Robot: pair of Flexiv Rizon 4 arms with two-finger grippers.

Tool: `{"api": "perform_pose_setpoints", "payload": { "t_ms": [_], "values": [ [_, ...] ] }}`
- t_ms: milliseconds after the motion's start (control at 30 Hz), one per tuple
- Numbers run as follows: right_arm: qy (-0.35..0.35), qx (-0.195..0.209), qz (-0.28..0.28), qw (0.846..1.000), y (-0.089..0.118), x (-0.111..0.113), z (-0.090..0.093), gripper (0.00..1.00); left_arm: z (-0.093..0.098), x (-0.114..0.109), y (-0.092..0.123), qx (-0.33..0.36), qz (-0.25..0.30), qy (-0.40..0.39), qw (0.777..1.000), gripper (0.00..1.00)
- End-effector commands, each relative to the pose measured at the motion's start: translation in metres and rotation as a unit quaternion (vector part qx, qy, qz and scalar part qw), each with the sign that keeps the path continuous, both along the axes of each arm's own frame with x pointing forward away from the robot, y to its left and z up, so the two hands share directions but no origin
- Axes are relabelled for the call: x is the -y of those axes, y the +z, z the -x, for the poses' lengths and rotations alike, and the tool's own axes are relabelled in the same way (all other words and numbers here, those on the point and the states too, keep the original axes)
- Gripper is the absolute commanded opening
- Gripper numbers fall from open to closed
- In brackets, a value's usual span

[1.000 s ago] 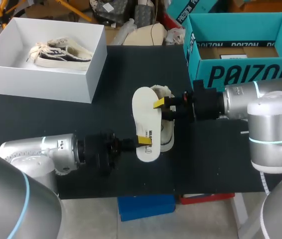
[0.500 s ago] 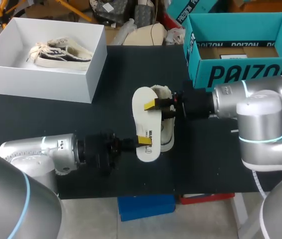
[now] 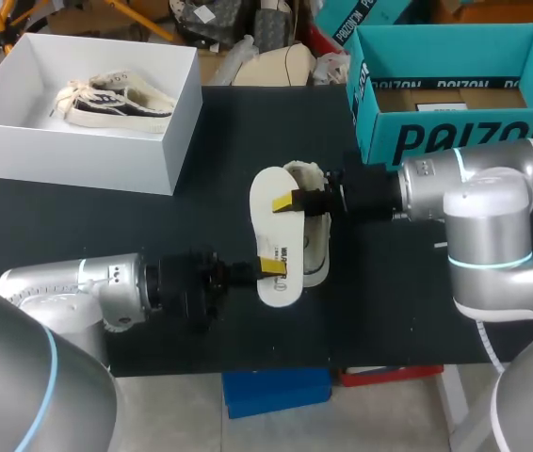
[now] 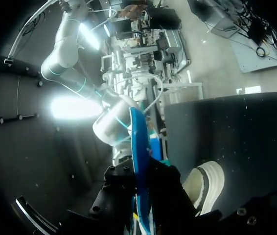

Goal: Take the shoe out of the shoebox, open the shoe tongue, remove and reinsert the insole, then place the shoe into the shoebox

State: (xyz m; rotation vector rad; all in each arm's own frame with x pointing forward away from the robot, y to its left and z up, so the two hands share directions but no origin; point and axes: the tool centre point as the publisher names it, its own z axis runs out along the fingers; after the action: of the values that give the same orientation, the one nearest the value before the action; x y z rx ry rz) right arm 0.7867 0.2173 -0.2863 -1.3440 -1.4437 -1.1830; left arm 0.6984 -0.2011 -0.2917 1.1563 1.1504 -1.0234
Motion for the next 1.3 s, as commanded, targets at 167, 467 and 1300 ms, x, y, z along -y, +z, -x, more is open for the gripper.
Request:
{"api": "perform_pose_setpoints", "payload": {
  "t_ms": [167,467,1300],
  "values": [
    [-0.002,0.0,0.001,1.0,0.0,-0.001,0.001,0.0,0.006,-0.011,0.009,0.013,-0.035,0.013,0.999,1.0],
    [-0.002,0.0,0.001,1.0,0.0,-0.001,0.001,0.0,0.009,-0.052,0.038,0.032,-0.229,0.052,0.971,1.0],
    [-0.002,0.0,0.001,1.0,0.0,-0.001,0.001,0.0,0.005,-0.041,0.095,0.181,-0.62,0.162,0.747,1.0]
  ]
}}
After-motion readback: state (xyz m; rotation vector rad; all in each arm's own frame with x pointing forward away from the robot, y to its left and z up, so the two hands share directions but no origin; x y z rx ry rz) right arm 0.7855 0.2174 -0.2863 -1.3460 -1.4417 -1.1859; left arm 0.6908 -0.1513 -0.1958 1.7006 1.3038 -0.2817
